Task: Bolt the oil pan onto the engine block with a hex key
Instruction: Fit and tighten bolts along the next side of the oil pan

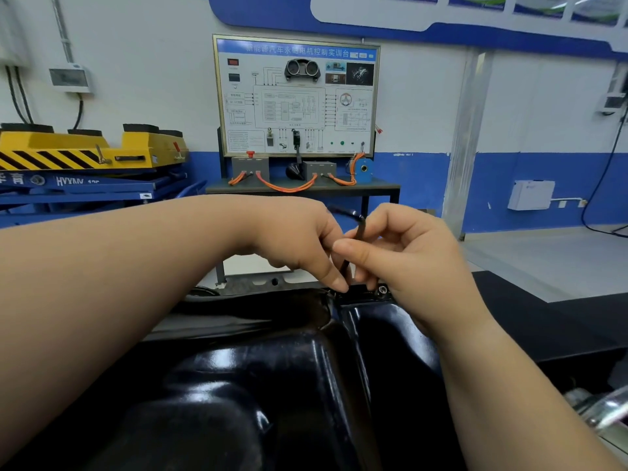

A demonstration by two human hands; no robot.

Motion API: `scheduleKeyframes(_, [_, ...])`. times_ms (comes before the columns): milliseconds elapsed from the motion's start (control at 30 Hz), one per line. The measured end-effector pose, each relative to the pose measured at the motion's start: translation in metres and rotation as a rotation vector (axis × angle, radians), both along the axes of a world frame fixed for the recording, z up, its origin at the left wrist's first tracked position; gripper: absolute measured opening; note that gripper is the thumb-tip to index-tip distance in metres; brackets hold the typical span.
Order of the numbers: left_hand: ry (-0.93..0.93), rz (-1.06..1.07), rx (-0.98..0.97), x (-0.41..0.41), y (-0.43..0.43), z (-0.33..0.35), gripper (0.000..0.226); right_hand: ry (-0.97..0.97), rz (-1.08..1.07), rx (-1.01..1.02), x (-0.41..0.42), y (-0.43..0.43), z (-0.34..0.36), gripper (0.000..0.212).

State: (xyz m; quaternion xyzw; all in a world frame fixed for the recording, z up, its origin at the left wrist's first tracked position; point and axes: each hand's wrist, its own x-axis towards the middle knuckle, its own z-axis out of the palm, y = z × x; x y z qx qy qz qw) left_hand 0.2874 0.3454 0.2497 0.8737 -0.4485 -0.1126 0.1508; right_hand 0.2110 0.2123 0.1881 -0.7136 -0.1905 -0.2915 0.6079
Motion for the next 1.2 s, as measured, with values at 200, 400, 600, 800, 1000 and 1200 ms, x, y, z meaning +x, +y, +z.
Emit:
scheduleKeyframes(200, [0.008, -0.018, 0.015, -0.0023, -0.0010, 0.0012, 0.036, 0.027, -0.037, -0.007, 0.0012, 0.0019, -0.0023, 0.013])
scheduleKeyframes(400, [0.044, 0.016, 0.013, 0.0000, 0.0025, 0.0011, 0.041, 0.022, 0.126, -0.082, -0.0042, -0.0030, 0.0006, 0.018])
scheduleKeyframes(600, [0.068, 0.017, 0.028, 0.0002, 0.0029, 0.0005, 0.036, -0.011, 0.068, -0.065, -0.0009, -0.0039, -0.0001, 0.023])
scheduleKeyframes(800, [0.045, 0.011, 0.008, -0.0021, 0.0011, 0.0013, 0.030, 0.019, -0.059, 0.014, 0.0017, 0.0028, -0.0016, 0.027])
scheduleKeyframes(1000, [0.022, -0.005, 0.015, -0.0032, 0.0014, 0.0021, 0.033, 0.006, -0.013, -0.074, -0.0022, 0.0024, -0.0009, 0.013])
scheduleKeyframes(1200, [0.036, 0.040, 0.026, 0.0003, 0.0041, 0.0020, 0.042, 0.049, 0.105, -0.072, -0.0025, -0.0020, 0.0006, 0.022])
